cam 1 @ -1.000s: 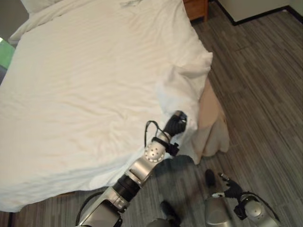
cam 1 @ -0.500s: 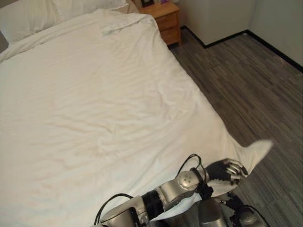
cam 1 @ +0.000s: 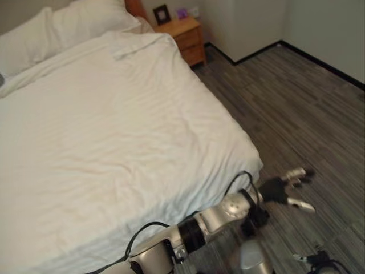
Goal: Making the bed.
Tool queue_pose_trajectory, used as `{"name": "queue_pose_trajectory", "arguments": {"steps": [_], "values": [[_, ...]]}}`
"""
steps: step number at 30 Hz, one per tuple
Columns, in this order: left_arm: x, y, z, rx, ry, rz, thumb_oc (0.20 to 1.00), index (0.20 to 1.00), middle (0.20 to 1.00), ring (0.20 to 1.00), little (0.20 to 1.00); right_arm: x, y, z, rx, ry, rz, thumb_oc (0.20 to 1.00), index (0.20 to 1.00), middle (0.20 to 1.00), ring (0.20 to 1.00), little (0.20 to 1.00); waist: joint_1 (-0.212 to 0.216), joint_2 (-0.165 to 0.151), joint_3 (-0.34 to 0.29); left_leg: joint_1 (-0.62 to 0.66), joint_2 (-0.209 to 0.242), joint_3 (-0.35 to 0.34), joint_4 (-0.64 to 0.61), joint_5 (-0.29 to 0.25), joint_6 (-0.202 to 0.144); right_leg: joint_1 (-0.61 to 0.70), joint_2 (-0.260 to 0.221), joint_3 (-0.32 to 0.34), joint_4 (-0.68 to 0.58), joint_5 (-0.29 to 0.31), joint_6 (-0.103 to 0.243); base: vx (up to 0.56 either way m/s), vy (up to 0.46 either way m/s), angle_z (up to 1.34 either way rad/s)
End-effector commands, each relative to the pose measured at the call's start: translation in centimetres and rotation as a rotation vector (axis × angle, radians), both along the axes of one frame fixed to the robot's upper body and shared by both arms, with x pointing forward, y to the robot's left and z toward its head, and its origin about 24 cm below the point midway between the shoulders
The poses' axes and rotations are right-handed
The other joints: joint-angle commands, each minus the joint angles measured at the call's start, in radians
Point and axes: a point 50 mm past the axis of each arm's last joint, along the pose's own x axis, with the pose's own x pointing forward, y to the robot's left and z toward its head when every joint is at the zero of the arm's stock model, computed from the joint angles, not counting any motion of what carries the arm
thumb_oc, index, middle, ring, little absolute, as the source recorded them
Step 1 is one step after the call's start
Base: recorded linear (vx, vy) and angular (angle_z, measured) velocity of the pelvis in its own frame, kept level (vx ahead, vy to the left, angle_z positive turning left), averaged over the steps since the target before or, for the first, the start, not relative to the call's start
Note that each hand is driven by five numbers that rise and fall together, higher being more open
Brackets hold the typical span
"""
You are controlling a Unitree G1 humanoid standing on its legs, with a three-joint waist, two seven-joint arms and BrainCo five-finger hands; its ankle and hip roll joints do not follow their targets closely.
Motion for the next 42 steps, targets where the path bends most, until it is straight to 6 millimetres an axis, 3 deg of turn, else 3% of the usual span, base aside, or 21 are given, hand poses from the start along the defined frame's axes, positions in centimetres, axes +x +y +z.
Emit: {"name": "queue_pose_trajectory", "arguments": {"steps": [1, 4, 5, 6, 7, 8, 10, 11, 12, 13, 16, 17, 20, 21, 25, 27, 28, 30, 31, 38, 42], "values": [[0.9, 3.2, 2.7, -0.112, -0.141, 0.116, 1.000, 1.000, 1.000, 1.000, 1.000, 3.1, -2.2, 3.2, -0.154, -0.128, 0.012, 1.000, 1.000, 1.000, 1.000, 1.000, 0.056, -0.026, -0.034, -0.012, 0.046, -0.086, 0.013, 0.039, -0.023, 0.033, -0.031, -0.032, 0.014, -0.119, 0.085, 0.01, -0.040, 0.46], [2.1, 10.2, 2.2, -0.076, -0.188, 0.351, 1.000, 1.000, 1.000, 1.000, 1.000, 6.9, -5.1, 9.0, -0.294, -0.297, 0.065, 1.000, 1.000, 1.000, 1.000, 1.000, 0.124, -0.046, -0.058, -0.011, 0.053, -0.110, 0.013, 0.042, -0.025, 0.064, -0.037, -0.072, 0.014, -0.124, 0.086, 0.03, -0.025, 0.33], [2.1, 14.0, 1.2, -0.021, -0.188, 0.475, 1.000, 1.000, 1.000, 1.000, 1.000, 9.2, -6.2, 13.2, -0.364, -0.419, 0.105, 1.000, 1.000, 1.000, 1.000, 1.000, 0.159, -0.061, -0.068, -0.008, 0.058, -0.121, 0.013, 0.041, -0.026, 0.081, -0.039, -0.093, 0.014, -0.128, 0.085, 0.06, -0.001, 0.42], [2.4, 18.9, 0.3, 0.076, -0.189, 0.653, 1.000, 1.000, 1.000, 1.000, 1.000, 6.7, -11.1, 20.1, -0.454, -0.494, 0.068, 1.000, 1.000, 1.000, 1.000, 1.000, 0.146, -0.081, -0.077, -0.009, 0.059, -0.124, 0.013, 0.044, -0.030, 0.085, -0.038, -0.103, 0.014, -0.127, 0.085, 0.02, -0.011, 0.53], [2.3, 18.7, 0.2, 0.073, -0.186, 0.645, 1.000, 1.000, 1.000, 1.000, 1.000, 6.2, -11.3, 20.3, -0.456, -0.490, 0.062, 1.000, 1.000, 1.000, 1.000, 1.000, 0.151, -0.076, -0.080, -0.013, 0.060, -0.126, 0.013, 0.049, -0.030, 0.083, -0.038, -0.105, 0.014, -0.123, 0.083, 0.02, 0.015, 0.49], [1.5, 21.0, -0.1, 0.072, -0.190, 0.747, 1.000, 1.000, 1.000, 1.000, 1.000, 6.9, -8.1, 19.8, -0.415, -0.617, 0.218, 1.000, 1.000, 1.000, 1.000, 1.000, 0.138, -0.078, -0.072, -0.008, 0.061, -0.124, 0.013, 0.044, -0.030, 0.085, -0.036, -0.102, 0.014, -0.124, 0.086, -0.01, 0.025, 0.57], [0.0, 25.1, -2.8, 0.200, -0.111, 0.935, 1.000, 1.000, 1.000, 1.000, 1.000, 5.5, -7.0, 18.6, -0.338, -0.676, 0.207, 0.953, 0.953, 0.953, 0.953, 0.953, 0.170, -0.081, -0.087, -0.009, 0.061, -0.136, 0.013, 0.041, -0.026, 0.095, -0.035, -0.115, 0.014, -0.127, 0.083, 0.02, 0.028, 0.24], [-0.5, 26.6, -4.0, 0.267, -0.080, 1.012, 1.000, 1.000, 1.000, 1.000, 1.000, 6.0, -6.4, 17.4, -0.282, -0.704, 0.178, 0.442, 0.442, 0.442, 0.442, 0.442, 0.186, -0.089, -0.092, -0.014, 0.061, -0.146, 0.013, 0.046, -0.023, 0.098, -0.036, -0.125, 0.014, -0.123, 0.078, 0.04, 0.003, -0.04], [-1.7, 28.7, -7.3, 0.395, 0.043, 1.109, 1.000, 1.000, 1.000, 1.000, 1.000, 7.8, -4.4, 16.9, -0.168, -0.773, 0.215, 0.200, 0.200, 0.200, 0.200, 0.200, 0.218, -0.100, -0.100, -0.015, 0.065, -0.163, 0.013, 0.041, -0.023, 0.113, -0.037, -0.144, 0.014, -0.131, 0.075, 0.00, -0.014, 0.09], [-1.7, 28.7, -7.3, 0.395, 0.042, 1.111, 1.000, 1.000, 1.000, 1.000, 1.000, 7.9, -4.3, 16.9, -0.166, -0.774, 0.216, 0.200, 0.200, 0.200, 0.200, 0.200, 0.216, -0.102, -0.100, -0.019, 0.065, -0.164, 0.013, 0.047, -0.023, 0.109, -0.037, -0.145, 0.014, -0.127, 0.073, 0.01, -0.003, 0.27], [-4.4, 30.7, -11.5, 0.512, 0.237, 1.203, 1.000, 1.000, 1.000, 1.000, 1.000, 10.7, 1.4, 18.0, 0.019, -0.959, 0.394, 0.200, 0.200, 0.200, 0.200, 0.200, 0.262, -0.120, -0.109, -0.026, 0.068, -0.189, 0.013, 0.051, -0.024, 0.127, -0.038, -0.177, 0.014, -0.132, 0.068, 0.00, 0.021, 0.25], [-5.9, 30.9, -13.8, 0.545, 0.352, 1.217, 1.000, 1.000, 1.000, 1.000, 1.000, 11.8, 4.8, 18.4, 0.124, -1.021, 0.497, 0.200, 0.200, 0.200, 0.200, 0.200, 0.290, -0.125, -0.112, -0.029, 0.071, -0.201, 0.013, 0.053, -0.025, 0.138, -0.040, -0.193, 0.014, -0.133, 0.064, -0.01, 0.024, 0.25], [-7.0, 30.9, -15.4, 0.562, 0.445, 1.200, 1.000, 1.000, 1.000, 1.000, 1.000, 12.9, 7.2, 18.1, 0.229, -1.043, 0.546, 0.200, 0.200, 0.200, 0.200, 0.200, 0.319, -0.134, -0.115, -0.039, 0.072, -0.222, 0.013, 0.058, -0.027, 0.145, -0.042, -0.214, 0.014, -0.135, 0.063, 0.02, 0.005, 0.44], [-9.0, 30.8, -17.6, 0.594, 0.568, 1.179, 1.000, 1.000, 1.000, 1.000, 1.000, 14.3, 9.8, 17.3, 0.346, -1.020, 0.599, 0.200, 0.200, 0.200, 0.200, 0.200, 0.359, -0.144, -0.118, -0.054, 0.070, -0.255, 0.013, 0.063, -0.027, 0.157, -0.043, -0.240, 0.014, -0.143, 0.058, 0.01, -0.013, 0.64], [-10.2, 30.5, -19.3, 0.608, 0.670, 1.153, 1.000, 1.000, 1.000, 1.000, 1.000, 15.8, 11.7, 16.7, 0.475, -1.045, 0.571, 0.200, 0.200, 0.200, 0.200, 0.200, 0.389, -0.145, -0.115, -0.072, 0.069, -0.287, 0.013, 0.072, -0.029, 0.170, -0.046, -0.270, 0.014, -0.151, 0.055, 0.01, -0.015, 0.50], [-11.0, 29.9, -20.3, 0.641, 0.721, 1.110, 1.000, 1.000, 1.000, 1.000, 1.000, 17.2, 13.0, 16.2, 0.714, -1.155, 0.409, 0.200, 0.200, 0.200, 0.200, 0.200, 0.423, -0.134, -0.104, -0.094, 0.071, -0.311, 0.013, 0.083, -0.036, 0.172, -0.048, -0.299, 0.014, -0.156, 0.052, 0.00, -0.024, 0.61], [-10.9, 29.9, -20.3, 0.641, 0.719, 1.111, 1.000, 1.000, 1.000, 1.000, 1.000, 17.3, 13.0, 16.3, 0.717, -1.158, 0.408, 0.200, 0.200, 0.200, 0.200, 0.200, 0.422, -0.135, -0.103, -0.095, 0.071, -0.313, 0.013, 0.084, -0.036, 0.173, -0.048, -0.301, 0.014, -0.156, 0.052, -0.01, -0.026, 0.22], [-11.2, 28.9, -20.9, 0.651, 0.748, 1.078, 1.000, 1.000, 1.000, 1.000, 1.000, 18.7, 14.5, 15.0, 1.124, -1.336, 0.036, 0.200, 0.200, 0.200, 0.200, 0.200, 0.442, -0.109, -0.071, -0.125, 0.073, -0.332, 0.013, 0.097, -0.050, 0.164, -0.050, -0.318, 0.014, -0.158, 0.048, -0.10, -0.016, 0.23], [-11.1, 28.6, -21.0, 0.642, 0.746, 1.076, 1.000, 1.000, 1.000, 1.000, 1.000, 18.9, 15.1, 14.5, 1.172, -1.343, -0.027, 0.200, 0.200, 0.200, 0.200, 0.200, 0.440, -0.096, -0.060, -0.129, 0.076, -0.329, 0.013, 0.098, -0.051, 0.155, -0.049, -0.317, 0.014, -0.157, 0.050, -0.10, -0.008, 0.18], [-9.6, 26.4, -20.0, 0.519, 0.675, 1.040, 1.000, 1.000, 1.000, 1.000, 1.000, 20.9, 15.4, 13.9, 1.202, -1.314, -0.163, 0.200, 0.200, 0.200, 0.200, 0.200, 0.425, -0.046, 0.028, -0.183, 0.089, -0.246, 0.013, 0.123, -0.055, 0.022, -0.040, -0.228, 0.014, -0.133, 0.055, -0.17, 0.019, -0.14], [-6.4, 22.5, -17.9, 0.469, 0.520, 0.861, 1.000, 1.000, 1.000, 1.000, 1.000, 19.2, 10.7, 10.8, 1.047, -1.235, -0.332, 0.200, 0.200, 0.200, 0.200, 0.200, 0.369, -0.035, 0.079, -0.263, 0.106, -0.195, 0.013, 0.146, -0.060, -0.106, -0.031, -0.178, 0.014, -0.108, 0.067, -0.17, 0.011, -0.53]]}}
